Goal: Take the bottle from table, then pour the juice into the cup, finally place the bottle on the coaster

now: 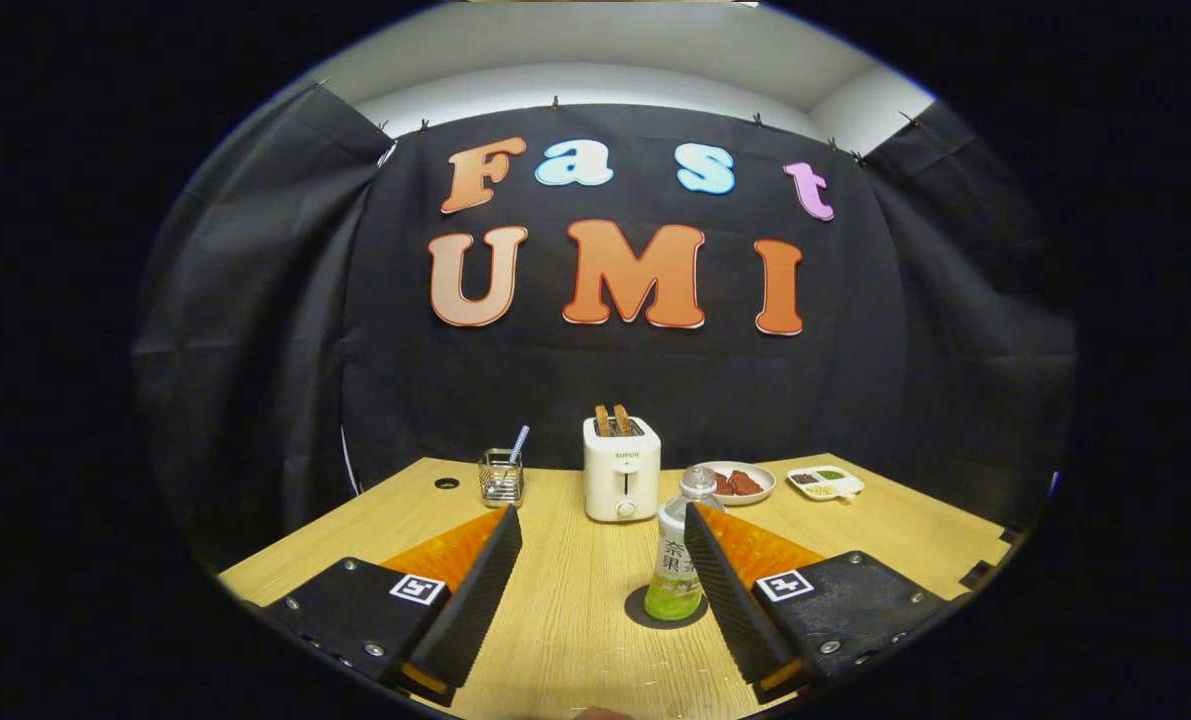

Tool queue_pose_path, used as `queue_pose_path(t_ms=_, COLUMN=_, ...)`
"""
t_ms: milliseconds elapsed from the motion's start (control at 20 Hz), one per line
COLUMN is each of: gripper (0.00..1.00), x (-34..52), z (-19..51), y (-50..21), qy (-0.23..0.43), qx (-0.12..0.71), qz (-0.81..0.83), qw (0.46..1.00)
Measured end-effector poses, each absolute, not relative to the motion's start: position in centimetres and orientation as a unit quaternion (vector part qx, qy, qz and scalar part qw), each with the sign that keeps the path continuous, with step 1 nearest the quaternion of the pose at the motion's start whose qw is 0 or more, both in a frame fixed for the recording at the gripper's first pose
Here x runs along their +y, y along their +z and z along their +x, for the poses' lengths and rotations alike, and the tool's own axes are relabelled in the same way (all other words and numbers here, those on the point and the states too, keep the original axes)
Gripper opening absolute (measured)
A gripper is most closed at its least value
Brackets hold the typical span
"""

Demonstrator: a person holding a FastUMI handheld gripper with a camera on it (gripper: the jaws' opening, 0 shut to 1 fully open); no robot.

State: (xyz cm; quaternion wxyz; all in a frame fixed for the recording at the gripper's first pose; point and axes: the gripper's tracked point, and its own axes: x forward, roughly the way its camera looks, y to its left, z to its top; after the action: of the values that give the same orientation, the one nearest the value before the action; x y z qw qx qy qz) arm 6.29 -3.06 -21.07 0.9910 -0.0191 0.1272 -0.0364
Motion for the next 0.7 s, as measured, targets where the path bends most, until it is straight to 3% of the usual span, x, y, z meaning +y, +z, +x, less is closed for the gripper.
queue_pose_path(t_ms=700, gripper=0.97, x=4.3, z=1.3, y=-5.5, qy=0.003, qx=0.003, qz=0.011, qw=1.000)
